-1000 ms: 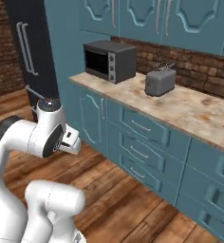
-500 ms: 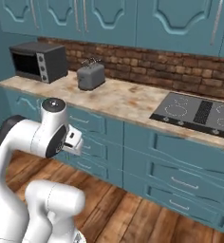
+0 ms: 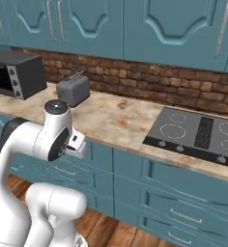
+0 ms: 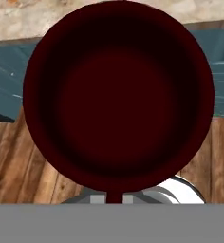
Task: Clear the mugs and bowl far away from the sink.
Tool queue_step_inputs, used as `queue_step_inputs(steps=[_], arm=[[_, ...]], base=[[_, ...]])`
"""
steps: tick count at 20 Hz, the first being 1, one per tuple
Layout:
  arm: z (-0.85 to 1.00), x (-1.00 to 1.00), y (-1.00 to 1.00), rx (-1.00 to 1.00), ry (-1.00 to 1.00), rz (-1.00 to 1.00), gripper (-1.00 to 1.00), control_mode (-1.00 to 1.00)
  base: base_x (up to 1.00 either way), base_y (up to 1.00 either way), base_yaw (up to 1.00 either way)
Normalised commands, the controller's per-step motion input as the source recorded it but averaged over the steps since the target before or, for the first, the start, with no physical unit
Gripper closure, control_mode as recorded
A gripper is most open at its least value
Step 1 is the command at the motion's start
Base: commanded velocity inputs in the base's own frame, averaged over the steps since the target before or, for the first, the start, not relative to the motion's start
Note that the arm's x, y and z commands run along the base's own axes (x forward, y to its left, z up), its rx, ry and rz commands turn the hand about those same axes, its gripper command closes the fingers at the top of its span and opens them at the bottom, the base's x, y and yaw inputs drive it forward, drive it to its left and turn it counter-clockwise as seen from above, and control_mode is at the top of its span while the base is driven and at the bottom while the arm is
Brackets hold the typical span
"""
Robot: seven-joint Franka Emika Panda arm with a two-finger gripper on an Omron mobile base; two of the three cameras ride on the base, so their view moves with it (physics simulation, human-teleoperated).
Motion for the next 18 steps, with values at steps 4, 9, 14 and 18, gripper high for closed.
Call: queue_step_inputs(steps=[4, 9, 14, 18], arm=[[0.0, 0.0, 0.0, 0.0, 0.0, 0.0, 1.0, 1.0], [0.0, 0.0, 0.0, 0.0, 0.0, 0.0, 1.0, 1.0], [0.0, 0.0, 0.0, 0.0, 0.0, 0.0, 1.0, 1.0], [0.0, 0.0, 0.0, 0.0, 0.0, 0.0, 1.0, 1.0]], base=[[0.95, 0.38, -0.27], [0.62, 0.32, -0.44], [0.55, 0.45, -0.41], [0.65, 0.13, -0.25]])
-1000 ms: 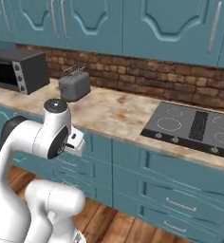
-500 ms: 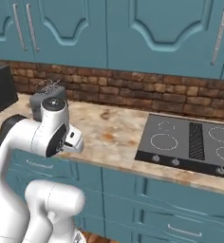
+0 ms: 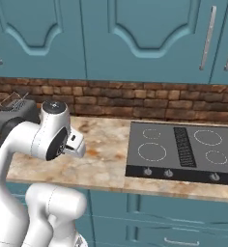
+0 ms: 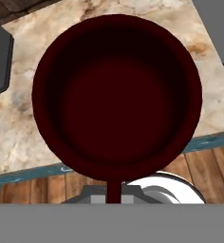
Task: Clear the mugs and bowl far away from the sink.
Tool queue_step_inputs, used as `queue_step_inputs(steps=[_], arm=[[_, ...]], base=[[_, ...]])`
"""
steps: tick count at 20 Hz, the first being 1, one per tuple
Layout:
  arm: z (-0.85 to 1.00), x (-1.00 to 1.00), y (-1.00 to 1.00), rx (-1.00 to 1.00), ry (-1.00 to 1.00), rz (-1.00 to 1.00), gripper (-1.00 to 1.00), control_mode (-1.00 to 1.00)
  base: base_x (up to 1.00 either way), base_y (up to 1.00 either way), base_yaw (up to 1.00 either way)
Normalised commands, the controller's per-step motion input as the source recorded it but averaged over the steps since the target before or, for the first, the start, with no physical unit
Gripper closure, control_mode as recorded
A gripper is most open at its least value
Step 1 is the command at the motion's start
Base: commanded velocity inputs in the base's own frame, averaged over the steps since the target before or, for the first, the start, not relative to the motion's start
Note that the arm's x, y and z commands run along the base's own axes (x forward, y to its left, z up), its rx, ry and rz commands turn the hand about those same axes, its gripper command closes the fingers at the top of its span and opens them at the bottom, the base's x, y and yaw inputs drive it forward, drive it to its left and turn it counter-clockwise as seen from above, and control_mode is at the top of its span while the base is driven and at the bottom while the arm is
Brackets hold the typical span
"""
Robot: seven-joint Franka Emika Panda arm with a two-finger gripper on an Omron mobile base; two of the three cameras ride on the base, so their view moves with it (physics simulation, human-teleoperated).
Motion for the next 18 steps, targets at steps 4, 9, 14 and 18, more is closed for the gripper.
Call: queue_step_inputs(steps=[4, 9, 14, 18], arm=[[0.0, 0.0, 0.0, 0.0, 0.0, 0.0, 1.0, 1.0], [0.0, 0.0, 0.0, 0.0, 0.0, 0.0, 1.0, 1.0], [0.0, 0.0, 0.0, 0.0, 0.0, 0.0, 1.0, 1.0], [0.0, 0.0, 0.0, 0.0, 0.0, 0.0, 1.0, 1.0]], base=[[0.66, 0.5, -0.07], [0.5, 0.21, 0.06], [0.15, 0.08, 0.11], [0.12, 0.0, 0.18]])
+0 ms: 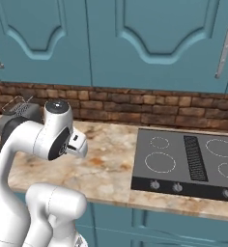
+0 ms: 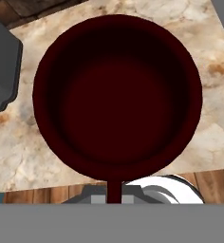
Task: Clear the mugs and bowl far away from the sink.
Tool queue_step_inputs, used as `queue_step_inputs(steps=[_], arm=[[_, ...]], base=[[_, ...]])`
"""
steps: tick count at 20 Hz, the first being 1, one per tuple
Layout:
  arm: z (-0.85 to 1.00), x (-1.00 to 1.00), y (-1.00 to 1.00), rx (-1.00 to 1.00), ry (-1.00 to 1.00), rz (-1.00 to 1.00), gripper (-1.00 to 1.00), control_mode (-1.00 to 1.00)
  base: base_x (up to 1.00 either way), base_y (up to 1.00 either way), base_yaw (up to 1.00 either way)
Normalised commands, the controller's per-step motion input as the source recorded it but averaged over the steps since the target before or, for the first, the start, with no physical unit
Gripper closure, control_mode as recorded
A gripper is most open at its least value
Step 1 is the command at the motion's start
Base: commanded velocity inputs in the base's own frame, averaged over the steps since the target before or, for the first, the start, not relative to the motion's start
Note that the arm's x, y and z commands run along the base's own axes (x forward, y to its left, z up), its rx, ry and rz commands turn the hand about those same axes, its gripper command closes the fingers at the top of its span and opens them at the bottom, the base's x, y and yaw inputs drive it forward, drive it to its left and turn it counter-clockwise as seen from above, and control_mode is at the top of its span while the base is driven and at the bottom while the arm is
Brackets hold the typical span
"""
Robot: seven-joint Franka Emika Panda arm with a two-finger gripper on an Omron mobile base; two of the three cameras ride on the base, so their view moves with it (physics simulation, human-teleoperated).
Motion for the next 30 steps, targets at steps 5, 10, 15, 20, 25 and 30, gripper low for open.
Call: queue_step_inputs(steps=[5, 10, 15, 20, 25, 30], arm=[[0.0, 0.0, 0.0, 0.0, 0.0, 0.0, 1.0, 1.0], [0.0, 0.0, 0.0, 0.0, 0.0, 0.0, 1.0, 1.0], [-0.28, -0.08, 0.0, 0.0, 0.0, 0.0, 1.0, -1.0], [-0.55, -0.29, 0.05, -0.01, 0.0, -0.01, 1.0, -1.0], [-0.51, -0.13, 0.02, 0.0, 0.01, 0.0, 1.0, -1.0], [-0.39, 0.11, 0.0, 0.0, 0.13, 0.0, 1.0, -1.0]], base=[[0.07, 0.0, 0.12], [0.0, 0.0, 0.0], [0.0, 0.0, 0.0], [0.0, 0.0, 0.0], [0.0, 0.0, 0.0], [0.0, 0.0, 0.0]])
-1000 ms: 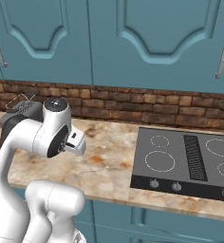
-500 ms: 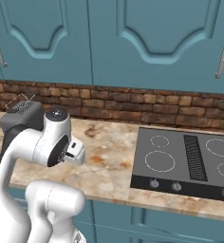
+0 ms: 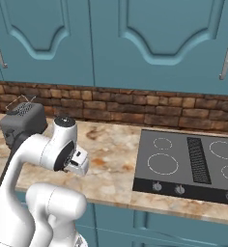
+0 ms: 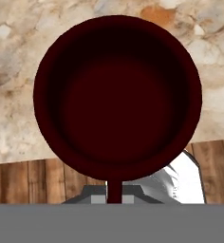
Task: Clear the mugs and bowl far away from the sink.
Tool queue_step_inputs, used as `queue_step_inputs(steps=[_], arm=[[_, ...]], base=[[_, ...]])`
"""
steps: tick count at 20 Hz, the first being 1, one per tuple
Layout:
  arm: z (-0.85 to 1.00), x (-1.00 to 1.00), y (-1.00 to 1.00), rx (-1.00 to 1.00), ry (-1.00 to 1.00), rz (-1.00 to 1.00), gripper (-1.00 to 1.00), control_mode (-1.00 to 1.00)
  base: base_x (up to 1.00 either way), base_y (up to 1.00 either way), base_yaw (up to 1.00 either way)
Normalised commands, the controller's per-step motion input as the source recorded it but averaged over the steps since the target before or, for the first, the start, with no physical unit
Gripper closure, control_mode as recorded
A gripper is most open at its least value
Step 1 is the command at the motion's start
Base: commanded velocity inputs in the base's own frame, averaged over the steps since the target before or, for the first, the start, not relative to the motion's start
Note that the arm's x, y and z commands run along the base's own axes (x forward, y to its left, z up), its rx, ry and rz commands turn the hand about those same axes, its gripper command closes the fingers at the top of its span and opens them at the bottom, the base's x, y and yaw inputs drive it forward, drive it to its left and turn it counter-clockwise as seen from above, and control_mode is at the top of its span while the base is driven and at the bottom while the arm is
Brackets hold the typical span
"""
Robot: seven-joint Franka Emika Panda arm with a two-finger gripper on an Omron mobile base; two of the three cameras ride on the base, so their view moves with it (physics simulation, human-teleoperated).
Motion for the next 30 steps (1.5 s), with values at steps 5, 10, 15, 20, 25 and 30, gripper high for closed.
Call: queue_step_inputs(steps=[5, 10, 15, 20, 25, 30], arm=[[-0.23, 0.18, 0.0, -0.06, 0.03, 0.0, 1.0, -1.0], [-0.21, 0.17, 0.0, -0.06, -0.07, 0.0, 1.0, -1.0], [-0.16, 0.31, 0.0, -0.01, -0.01, 0.0, 1.0, -1.0], [-0.08, 0.51, 0.0, 0.0, 0.02, 0.0, 1.0, -1.0], [-0.1, 0.53, 0.0, 0.0, 0.0, 0.0, 1.0, -1.0], [-0.23, 0.51, 0.0, -0.03, 0.0, 0.0, 1.0, -1.0]], base=[[0.0, 0.0, 0.0], [0.0, 0.0, 0.0], [0.0, 0.0, 0.0], [0.0, 0.0, 0.0], [0.0, 0.0, 0.0], [0.0, 0.0, 0.0]])
